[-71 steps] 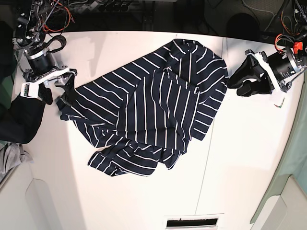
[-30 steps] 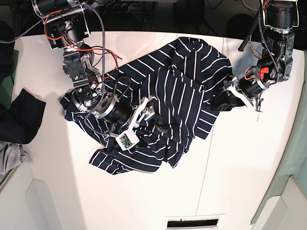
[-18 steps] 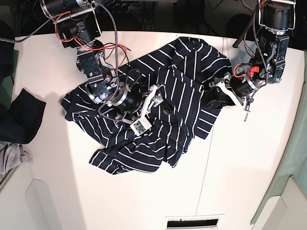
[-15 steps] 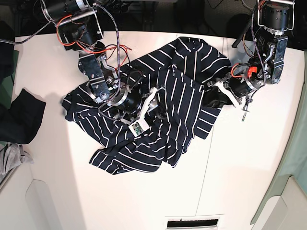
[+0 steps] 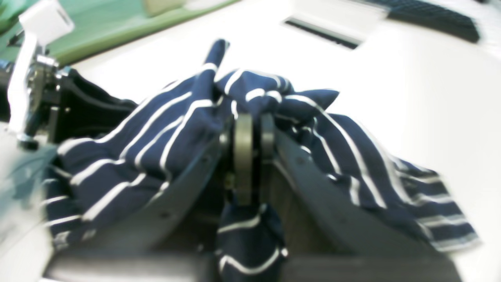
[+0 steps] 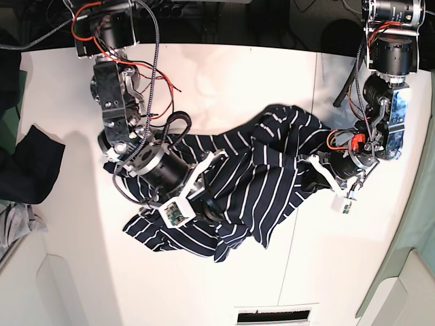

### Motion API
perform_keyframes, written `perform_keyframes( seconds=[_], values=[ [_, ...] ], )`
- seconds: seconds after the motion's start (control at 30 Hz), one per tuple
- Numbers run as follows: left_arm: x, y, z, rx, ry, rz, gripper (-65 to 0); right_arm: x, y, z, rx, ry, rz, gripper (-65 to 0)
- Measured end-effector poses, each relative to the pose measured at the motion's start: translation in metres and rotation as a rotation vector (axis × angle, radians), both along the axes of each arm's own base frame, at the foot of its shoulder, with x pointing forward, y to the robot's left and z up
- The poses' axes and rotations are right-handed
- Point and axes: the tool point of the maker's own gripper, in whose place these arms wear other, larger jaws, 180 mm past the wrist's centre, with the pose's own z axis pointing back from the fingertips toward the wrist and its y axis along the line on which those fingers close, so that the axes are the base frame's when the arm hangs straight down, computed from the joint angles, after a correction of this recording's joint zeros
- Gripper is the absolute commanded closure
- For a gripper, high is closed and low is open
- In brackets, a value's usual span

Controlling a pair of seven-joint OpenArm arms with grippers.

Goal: Layout the t-shirt on the table in an organized manner, then fold the t-shirt properly
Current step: 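Pull the shirt edges apart with both grippers to spread it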

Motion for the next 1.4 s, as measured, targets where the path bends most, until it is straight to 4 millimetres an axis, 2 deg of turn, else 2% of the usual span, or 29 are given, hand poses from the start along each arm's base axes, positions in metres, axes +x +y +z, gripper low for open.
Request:
perform_keyframes(
  seconds=[0.13,0.2,0.27,0.4,0.43,0.53,0.57,0.63,0.67,0.73,0.87,0.97,1.07,1.17,1.23,1.3,1.4],
  values=[
    [0.006,0.021,0.002,0.038,0.004,0.033,0.0,-0.023,-0.026,0.029,0.030,-0.035,-0.039,0.0],
    [0.008,0.027,0.005,0.049,0.000,0.038,0.0,-0.041,-0.037,0.034,0.033,-0.038,-0.040,0.0],
    [0.009,0.028,0.006,0.048,-0.002,0.038,0.0,-0.063,-0.044,0.022,0.026,0.003,-0.032,0.0],
    [-0.003,0.024,-0.005,0.037,0.047,0.024,0.0,-0.101,-0.053,-0.023,-0.007,0.153,-0.036,0.0],
    [-0.006,0.021,-0.007,0.024,0.053,0.012,0.0,-0.108,-0.052,-0.031,-0.002,0.181,-0.036,-7.0],
    [-0.018,0.008,-0.011,-0.012,0.068,-0.054,0.0,-0.121,-0.053,-0.058,0.002,0.267,-0.048,-33.6],
    [-0.021,0.007,-0.013,-0.016,0.077,-0.064,-4.0,-0.125,-0.054,-0.067,0.000,0.294,-0.050,-38.9],
    [-0.023,0.006,-0.014,-0.027,0.094,-0.064,-16.0,-0.130,-0.056,-0.080,-0.016,0.332,-0.053,-41.6],
    [-0.021,0.006,-0.011,-0.040,0.087,-0.060,-20.0,-0.128,-0.059,-0.080,-0.016,0.330,-0.062,-41.6],
    [-0.020,0.010,-0.006,-0.053,0.076,-0.062,-22.5,-0.121,-0.067,-0.073,0.028,0.312,-0.096,-41.6],
    [-0.015,0.045,0.010,-0.036,0.049,-0.015,-22.5,-0.097,-0.094,-0.034,0.190,0.178,-0.202,-41.6],
    [-0.010,0.072,0.028,-0.039,0.007,0.028,-22.5,-0.073,-0.116,-0.019,0.170,0.118,-0.250,-41.6],
    [-0.008,0.080,0.034,-0.039,-0.009,0.037,-22.5,-0.047,-0.139,-0.010,0.095,0.079,-0.325,-41.5],
    [-0.009,0.078,0.032,-0.023,-0.013,0.032,-21.8,-0.025,-0.169,-0.019,0.007,0.088,-0.473,-41.5],
    [-0.003,0.077,0.034,0.005,-0.061,0.040,-14.7,-0.016,-0.180,-0.034,-0.013,0.128,-0.524,-41.5],
    [0.004,0.085,0.029,0.053,-0.074,0.116,-9.9,-0.007,-0.182,-0.053,-0.012,0.178,-0.533,-41.5],
    [0.005,0.078,0.015,0.085,-0.052,0.142,-9.9,-0.001,-0.179,-0.092,-0.008,0.289,-0.527,-41.5]
  ],
)
